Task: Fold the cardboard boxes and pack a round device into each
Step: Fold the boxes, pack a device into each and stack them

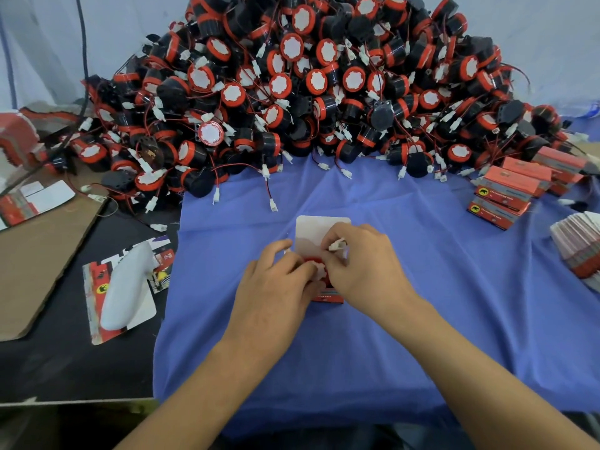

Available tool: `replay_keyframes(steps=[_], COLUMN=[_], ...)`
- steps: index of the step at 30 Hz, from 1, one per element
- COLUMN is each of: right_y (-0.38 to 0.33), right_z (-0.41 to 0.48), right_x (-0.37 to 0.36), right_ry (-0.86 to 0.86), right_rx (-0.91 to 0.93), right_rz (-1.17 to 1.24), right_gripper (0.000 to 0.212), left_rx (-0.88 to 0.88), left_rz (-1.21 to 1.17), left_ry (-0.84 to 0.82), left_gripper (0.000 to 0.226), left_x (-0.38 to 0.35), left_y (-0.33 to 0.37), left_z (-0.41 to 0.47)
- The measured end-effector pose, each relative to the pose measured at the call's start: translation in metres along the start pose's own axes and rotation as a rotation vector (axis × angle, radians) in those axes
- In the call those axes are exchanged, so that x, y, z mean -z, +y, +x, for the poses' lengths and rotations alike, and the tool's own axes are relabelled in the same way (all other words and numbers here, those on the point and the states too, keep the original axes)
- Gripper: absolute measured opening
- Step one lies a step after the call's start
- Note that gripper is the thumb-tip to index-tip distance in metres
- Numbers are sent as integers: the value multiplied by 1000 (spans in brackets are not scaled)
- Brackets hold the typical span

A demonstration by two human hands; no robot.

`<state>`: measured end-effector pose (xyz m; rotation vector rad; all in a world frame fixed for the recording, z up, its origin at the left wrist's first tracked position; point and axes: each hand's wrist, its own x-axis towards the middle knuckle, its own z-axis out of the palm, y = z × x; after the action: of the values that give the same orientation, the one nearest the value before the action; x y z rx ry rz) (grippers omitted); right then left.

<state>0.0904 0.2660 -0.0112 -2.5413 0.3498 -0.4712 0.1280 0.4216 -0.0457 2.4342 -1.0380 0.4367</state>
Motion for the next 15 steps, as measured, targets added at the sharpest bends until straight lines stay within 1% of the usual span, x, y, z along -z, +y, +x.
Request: replay_keyframes(steps=[4, 8, 13, 15], right_y=[1, 2, 6, 6], right_z=[-2, -3, 0, 1], right_x=[-13, -23, -21, -19], right_ry=[49, 68, 8, -36], right_rx=[-18, -24, 13, 27], right_rz=[58, -37, -65, -86], right_gripper=[6, 8, 8, 13], left_rx=[-35, -33, -39, -54], left_rz=[-85, -125, -169, -181], left_ry=[60, 76, 81, 87], left_gripper=[16, 17, 15, 18], left_x=[-8, -12, -14, -16], left_y=[-3, -6, -8, -11], left_z=[-4, -8, -8, -9])
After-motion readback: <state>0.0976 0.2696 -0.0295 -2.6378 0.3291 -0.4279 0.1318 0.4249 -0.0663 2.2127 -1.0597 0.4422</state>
